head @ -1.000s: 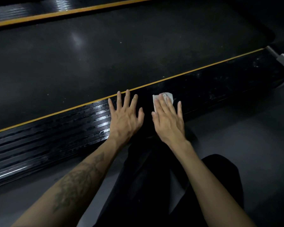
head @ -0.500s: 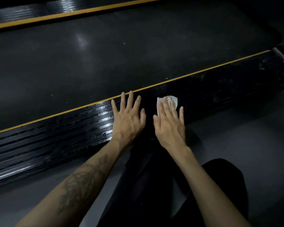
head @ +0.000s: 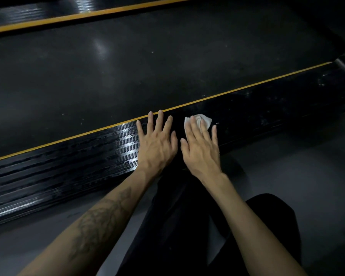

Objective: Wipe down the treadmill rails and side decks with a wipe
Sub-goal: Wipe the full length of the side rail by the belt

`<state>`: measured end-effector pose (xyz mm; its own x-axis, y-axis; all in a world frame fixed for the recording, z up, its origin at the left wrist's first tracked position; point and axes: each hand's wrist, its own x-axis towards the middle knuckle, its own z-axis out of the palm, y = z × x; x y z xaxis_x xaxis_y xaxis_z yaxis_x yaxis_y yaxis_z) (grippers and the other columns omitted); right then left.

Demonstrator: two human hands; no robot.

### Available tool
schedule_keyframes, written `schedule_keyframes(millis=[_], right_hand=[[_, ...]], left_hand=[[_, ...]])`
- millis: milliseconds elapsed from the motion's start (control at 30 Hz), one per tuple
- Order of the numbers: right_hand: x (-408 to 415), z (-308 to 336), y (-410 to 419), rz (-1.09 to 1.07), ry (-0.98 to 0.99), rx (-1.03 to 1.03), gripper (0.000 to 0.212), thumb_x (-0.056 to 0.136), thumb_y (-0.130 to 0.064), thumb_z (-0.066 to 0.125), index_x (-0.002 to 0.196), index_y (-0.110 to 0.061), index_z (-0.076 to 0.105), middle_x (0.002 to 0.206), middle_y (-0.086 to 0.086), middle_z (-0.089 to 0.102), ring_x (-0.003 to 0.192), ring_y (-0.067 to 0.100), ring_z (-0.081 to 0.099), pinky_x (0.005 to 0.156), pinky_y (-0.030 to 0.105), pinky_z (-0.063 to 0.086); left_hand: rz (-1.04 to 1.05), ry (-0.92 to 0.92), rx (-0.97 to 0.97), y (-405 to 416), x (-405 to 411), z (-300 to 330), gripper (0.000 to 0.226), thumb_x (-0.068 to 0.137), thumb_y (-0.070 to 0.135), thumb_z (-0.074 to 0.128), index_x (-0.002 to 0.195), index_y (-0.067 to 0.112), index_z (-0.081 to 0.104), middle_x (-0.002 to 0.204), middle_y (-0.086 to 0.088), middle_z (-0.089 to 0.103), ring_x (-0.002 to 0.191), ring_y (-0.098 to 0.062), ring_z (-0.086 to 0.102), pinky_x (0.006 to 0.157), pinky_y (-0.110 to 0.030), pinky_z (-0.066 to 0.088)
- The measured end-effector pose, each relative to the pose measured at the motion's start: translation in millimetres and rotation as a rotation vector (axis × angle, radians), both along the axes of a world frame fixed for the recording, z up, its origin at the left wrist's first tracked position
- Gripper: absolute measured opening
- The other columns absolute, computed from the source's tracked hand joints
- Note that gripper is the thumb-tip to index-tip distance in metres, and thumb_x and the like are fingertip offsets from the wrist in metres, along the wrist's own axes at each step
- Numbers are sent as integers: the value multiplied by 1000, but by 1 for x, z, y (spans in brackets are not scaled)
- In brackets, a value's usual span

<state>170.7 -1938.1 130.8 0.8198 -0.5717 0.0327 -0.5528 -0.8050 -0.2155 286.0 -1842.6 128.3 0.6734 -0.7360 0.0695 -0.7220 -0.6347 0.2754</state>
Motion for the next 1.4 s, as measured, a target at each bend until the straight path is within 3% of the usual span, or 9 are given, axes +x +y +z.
schedule_keyframes(millis=[200,300,500,600,700,800,900,1100,1400], right_hand=[[7,5,-27,6,28,-37,72,99,-46,5,164,-19,18,172,1,15,159,21,11,127,55,0],[-2,3,-10,-45,-4,-16,72,100,-46,9,165,-17,13,172,4,11,159,22,8,127,52,-1],[16,5,-22,97,33,-21,64,105,-43,17,164,-20,18,172,1,14,159,22,10,126,52,-3],[16,3,-34,-5,37,-47,60,109,-37,29,165,-21,14,173,0,12,159,20,8,127,54,-2],[7,2,-18,-103,-8,-32,64,105,-38,22,165,-16,15,172,4,13,159,23,10,127,54,1],[12,4,-6,-9,12,-7,68,102,-41,14,165,-16,16,172,4,13,159,24,9,127,53,0],[26,7,-21,77,62,-19,59,110,-37,22,166,-20,11,173,0,5,160,22,2,126,52,-5],[14,4,-22,-69,-6,-9,61,108,-34,27,165,-19,12,173,3,9,159,22,5,127,52,-1],[32,13,-47,65,76,-16,58,110,-35,26,166,-26,12,173,-3,6,160,20,3,126,53,-4]], left_hand=[[2,-3,-6,0,-1,1,66,100,47,18,159,22,35,171,-7,20,159,-31,7,124,-64,5],[8,-4,-3,-1,-1,0,66,100,46,18,159,22,35,171,-6,20,159,-31,7,125,-64,5],[9,18,-3,-2,0,1,66,99,47,19,159,24,34,171,-5,18,159,-29,4,125,-63,3],[13,7,-9,-2,0,0,63,101,46,22,158,23,36,171,-5,20,159,-30,6,125,-64,5],[16,1,-10,-2,-1,0,62,101,45,23,158,23,36,170,-5,21,159,-30,7,125,-64,6],[19,3,-1,-3,0,0,62,101,44,24,158,23,36,170,-6,21,159,-30,7,125,-64,5],[25,5,-4,-4,-1,0,61,101,44,24,158,24,36,171,-5,21,159,-30,7,125,-63,5],[22,-7,-5,-4,-1,0,61,101,44,25,158,23,37,170,-6,22,159,-30,8,125,-63,4],[31,-34,-7,-5,-1,0,60,101,43,26,156,23,40,169,-5,26,159,-29,12,125,-63,9]])
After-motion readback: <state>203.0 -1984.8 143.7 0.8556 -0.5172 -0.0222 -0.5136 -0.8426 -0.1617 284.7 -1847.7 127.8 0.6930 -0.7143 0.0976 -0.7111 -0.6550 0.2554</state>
